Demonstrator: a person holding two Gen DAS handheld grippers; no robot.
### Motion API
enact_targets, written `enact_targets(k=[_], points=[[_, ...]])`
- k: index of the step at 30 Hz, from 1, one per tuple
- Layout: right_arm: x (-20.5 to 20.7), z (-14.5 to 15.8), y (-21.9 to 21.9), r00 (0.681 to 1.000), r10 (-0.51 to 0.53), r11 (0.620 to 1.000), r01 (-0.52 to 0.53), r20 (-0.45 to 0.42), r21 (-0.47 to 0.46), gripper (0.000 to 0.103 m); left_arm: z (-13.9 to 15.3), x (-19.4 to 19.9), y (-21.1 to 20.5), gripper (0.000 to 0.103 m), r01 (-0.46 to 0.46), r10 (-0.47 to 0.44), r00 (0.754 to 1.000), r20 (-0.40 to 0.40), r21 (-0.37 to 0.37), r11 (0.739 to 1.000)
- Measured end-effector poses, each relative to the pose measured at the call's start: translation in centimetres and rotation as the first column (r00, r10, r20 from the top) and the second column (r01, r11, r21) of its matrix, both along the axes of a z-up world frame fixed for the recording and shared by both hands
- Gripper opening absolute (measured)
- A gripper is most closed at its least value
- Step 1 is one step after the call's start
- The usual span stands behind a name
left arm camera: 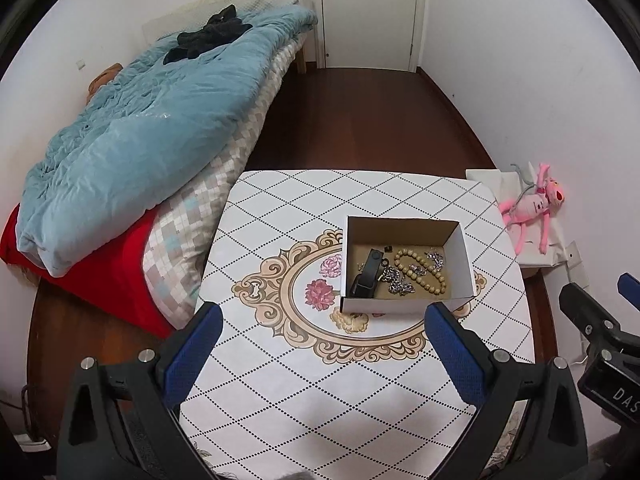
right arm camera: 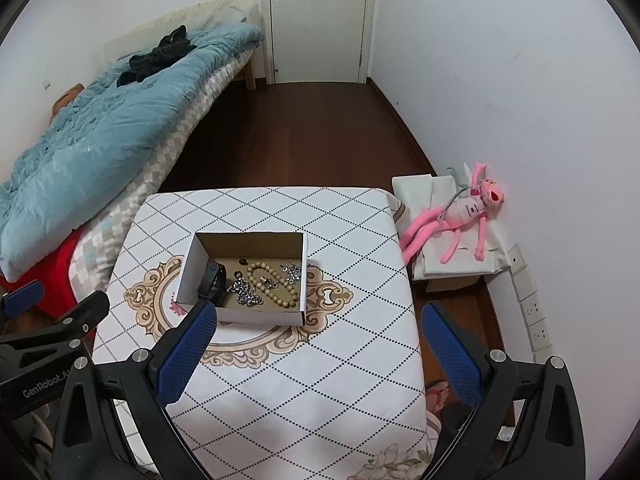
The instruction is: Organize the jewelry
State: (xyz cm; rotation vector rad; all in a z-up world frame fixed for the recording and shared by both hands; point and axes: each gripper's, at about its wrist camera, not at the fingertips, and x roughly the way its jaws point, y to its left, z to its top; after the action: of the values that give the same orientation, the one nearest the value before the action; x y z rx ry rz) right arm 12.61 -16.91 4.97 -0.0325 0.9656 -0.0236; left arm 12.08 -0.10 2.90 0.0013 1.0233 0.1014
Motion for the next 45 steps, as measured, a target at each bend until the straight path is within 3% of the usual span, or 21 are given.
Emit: enact_targets(k=[45], points=[[0.2,-0.4,0.6,0.999,0.025,1.000,-0.026,-0.040,-0.018,0.103,0.9,-0.7,0.6,0.103,-0.005,0.005,1.000,0.005,-0.025,1.000]])
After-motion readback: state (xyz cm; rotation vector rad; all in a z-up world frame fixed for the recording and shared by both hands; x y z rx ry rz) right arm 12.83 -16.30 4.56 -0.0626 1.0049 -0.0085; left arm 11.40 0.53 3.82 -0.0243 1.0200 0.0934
